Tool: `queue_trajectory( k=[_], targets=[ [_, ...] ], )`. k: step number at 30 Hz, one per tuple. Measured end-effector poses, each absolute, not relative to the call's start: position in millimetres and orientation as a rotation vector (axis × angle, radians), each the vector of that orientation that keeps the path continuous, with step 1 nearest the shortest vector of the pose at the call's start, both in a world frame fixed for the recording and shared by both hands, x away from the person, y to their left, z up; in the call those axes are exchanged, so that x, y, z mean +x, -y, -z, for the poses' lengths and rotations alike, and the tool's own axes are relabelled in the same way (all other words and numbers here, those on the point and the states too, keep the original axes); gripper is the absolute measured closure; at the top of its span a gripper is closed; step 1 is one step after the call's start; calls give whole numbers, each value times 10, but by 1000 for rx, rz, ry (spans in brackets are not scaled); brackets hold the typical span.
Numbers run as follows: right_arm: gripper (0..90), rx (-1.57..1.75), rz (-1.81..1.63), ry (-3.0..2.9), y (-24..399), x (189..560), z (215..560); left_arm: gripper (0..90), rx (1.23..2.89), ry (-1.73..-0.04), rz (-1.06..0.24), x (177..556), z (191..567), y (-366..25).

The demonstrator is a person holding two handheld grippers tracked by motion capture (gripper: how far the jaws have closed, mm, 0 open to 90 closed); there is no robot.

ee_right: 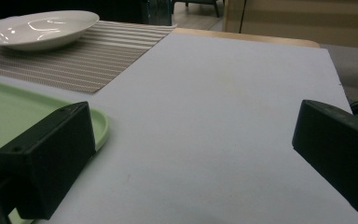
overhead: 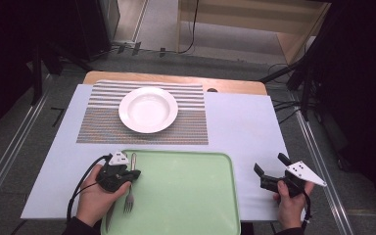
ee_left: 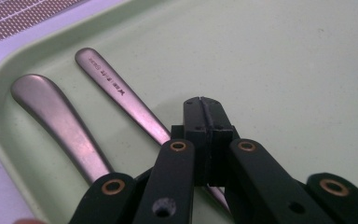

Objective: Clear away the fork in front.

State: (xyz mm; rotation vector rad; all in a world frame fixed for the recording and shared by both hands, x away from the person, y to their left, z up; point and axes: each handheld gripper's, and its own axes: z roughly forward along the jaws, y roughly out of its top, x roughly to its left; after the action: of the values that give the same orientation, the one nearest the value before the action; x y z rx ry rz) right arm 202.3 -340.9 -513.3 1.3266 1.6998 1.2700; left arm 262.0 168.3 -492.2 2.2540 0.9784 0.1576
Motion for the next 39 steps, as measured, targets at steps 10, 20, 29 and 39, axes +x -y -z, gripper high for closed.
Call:
queue_trajectory(
  k=[10, 20, 29, 39],
  targets=[
    [0, 1323, -1271, -1697, 3411, 2030, 5136, 861, 2160, -963, -115, 2546, 4861, -1818],
    [0, 1333, -1267, -1697, 3402, 2022, 5130, 481, 2071, -920, -117, 2547, 4731, -1869],
    [0, 1322, -1271, -1695, 3412, 2026, 5126, 95, 2040, -918, -97, 2605, 4623, -1902],
    [0, 1327, -1280, -1692, 3412, 2014, 5118, 0, 2025, -908, -143, 2692, 4561, -1951]
  ],
)
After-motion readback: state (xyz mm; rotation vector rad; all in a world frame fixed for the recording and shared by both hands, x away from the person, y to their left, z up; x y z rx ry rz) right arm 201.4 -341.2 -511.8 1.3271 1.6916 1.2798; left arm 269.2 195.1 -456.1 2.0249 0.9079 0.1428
